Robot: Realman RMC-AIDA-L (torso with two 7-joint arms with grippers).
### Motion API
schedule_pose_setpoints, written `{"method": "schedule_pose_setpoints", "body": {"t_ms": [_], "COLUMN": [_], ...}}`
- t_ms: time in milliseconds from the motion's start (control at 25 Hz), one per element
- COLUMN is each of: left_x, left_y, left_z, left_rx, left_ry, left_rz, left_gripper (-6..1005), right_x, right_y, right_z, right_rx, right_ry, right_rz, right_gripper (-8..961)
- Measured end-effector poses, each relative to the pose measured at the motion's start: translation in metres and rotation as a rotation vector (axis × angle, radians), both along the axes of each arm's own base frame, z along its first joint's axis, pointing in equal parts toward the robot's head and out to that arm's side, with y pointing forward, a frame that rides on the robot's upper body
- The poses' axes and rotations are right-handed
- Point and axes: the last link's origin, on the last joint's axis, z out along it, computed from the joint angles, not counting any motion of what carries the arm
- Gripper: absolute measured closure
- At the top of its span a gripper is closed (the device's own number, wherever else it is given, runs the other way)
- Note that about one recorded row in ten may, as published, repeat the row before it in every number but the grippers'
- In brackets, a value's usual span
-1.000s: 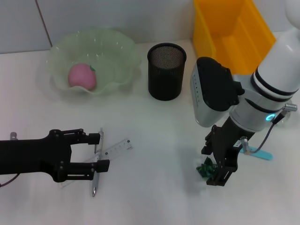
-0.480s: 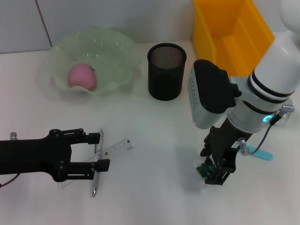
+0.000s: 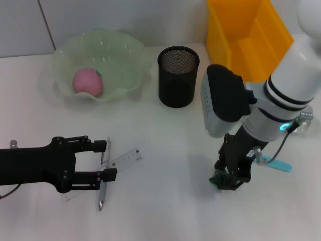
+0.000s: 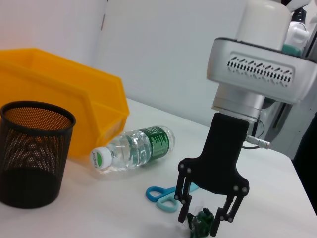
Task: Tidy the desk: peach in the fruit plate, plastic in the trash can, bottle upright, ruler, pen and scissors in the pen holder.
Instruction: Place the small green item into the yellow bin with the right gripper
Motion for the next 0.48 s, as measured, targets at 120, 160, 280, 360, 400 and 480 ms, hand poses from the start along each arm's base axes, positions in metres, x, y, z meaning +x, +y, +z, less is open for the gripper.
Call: {"method": "schedule_pose_setpoints", "body": {"t_ms": [120,160,280,360,400,480], "left_x": [0.000,0.000,-0.001,-0.001,-0.001,-0.001], "left_y": [0.001,0.001,0.001,0.001,0.001,0.001], "left_z": [0.001,0.001,0.002,0.003,0.003,0.003], "left_rx": [0.006,0.006,0.007,0.008,0.009,0.009], "left_ry": [-0.001,-0.001,0.000,-0.001,-0.001,-0.002], "left_rz": [0.003,0.003,0.003,0.005,0.005,0.006], "left_gripper": [197,197,197,197,197,197], "right_x": [-0.011,-0.011,-0.023,-0.028,-0.029,-0.030], "right_y": [0.004,0.004,0.009,0.015,0.018,0.026], "right_z": [0.014,0.014,0.040,0.062,0.072,0.092], "right_rx": [0.047,0.047,0.125,0.207,0.249,0.364], "right_ry": [0.085,0.085,0.220,0.342,0.395,0.510], "right_rz": [-0.007,-0.007,-0.007,-0.006,-0.005,-0.007], "right_gripper": [465,473,494,503,508,517]}}
